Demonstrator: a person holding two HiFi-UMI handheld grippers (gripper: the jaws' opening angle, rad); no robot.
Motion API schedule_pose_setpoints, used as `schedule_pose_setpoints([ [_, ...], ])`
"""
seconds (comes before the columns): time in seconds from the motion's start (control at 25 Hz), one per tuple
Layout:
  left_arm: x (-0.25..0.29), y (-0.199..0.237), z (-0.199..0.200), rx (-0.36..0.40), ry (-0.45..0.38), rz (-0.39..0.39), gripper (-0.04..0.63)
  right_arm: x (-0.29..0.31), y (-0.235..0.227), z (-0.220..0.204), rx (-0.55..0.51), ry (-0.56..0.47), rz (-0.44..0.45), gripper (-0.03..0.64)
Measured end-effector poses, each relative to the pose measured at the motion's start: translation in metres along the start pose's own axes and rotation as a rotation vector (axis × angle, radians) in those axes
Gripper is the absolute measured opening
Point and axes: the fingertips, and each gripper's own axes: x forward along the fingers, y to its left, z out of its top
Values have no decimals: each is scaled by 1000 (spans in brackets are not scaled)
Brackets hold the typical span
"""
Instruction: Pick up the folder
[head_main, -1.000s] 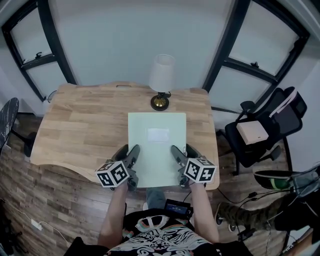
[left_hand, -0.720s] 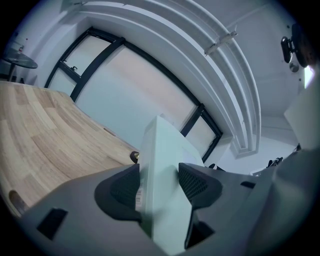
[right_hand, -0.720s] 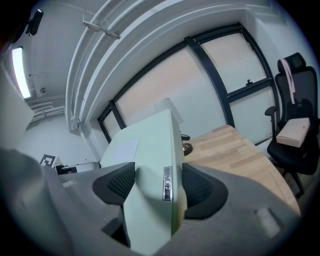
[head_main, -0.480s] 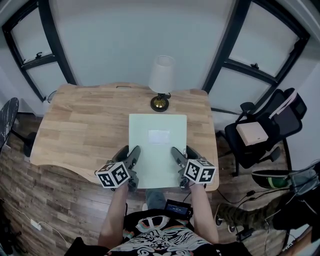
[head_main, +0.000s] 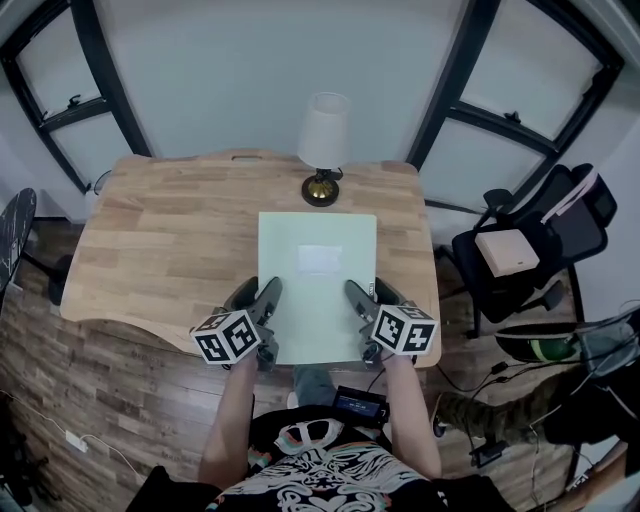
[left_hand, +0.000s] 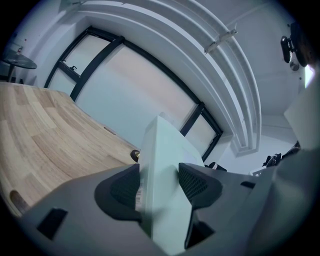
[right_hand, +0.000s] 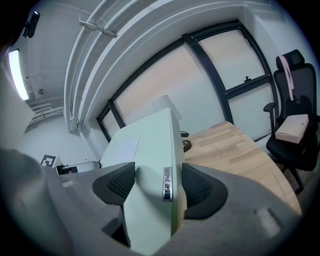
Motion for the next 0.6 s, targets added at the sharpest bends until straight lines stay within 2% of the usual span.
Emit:
schedule_pose_setpoints([
  [0.6, -6, 2, -5, 4, 7, -1, 229, -2, 2, -11, 14, 10, 0, 288],
])
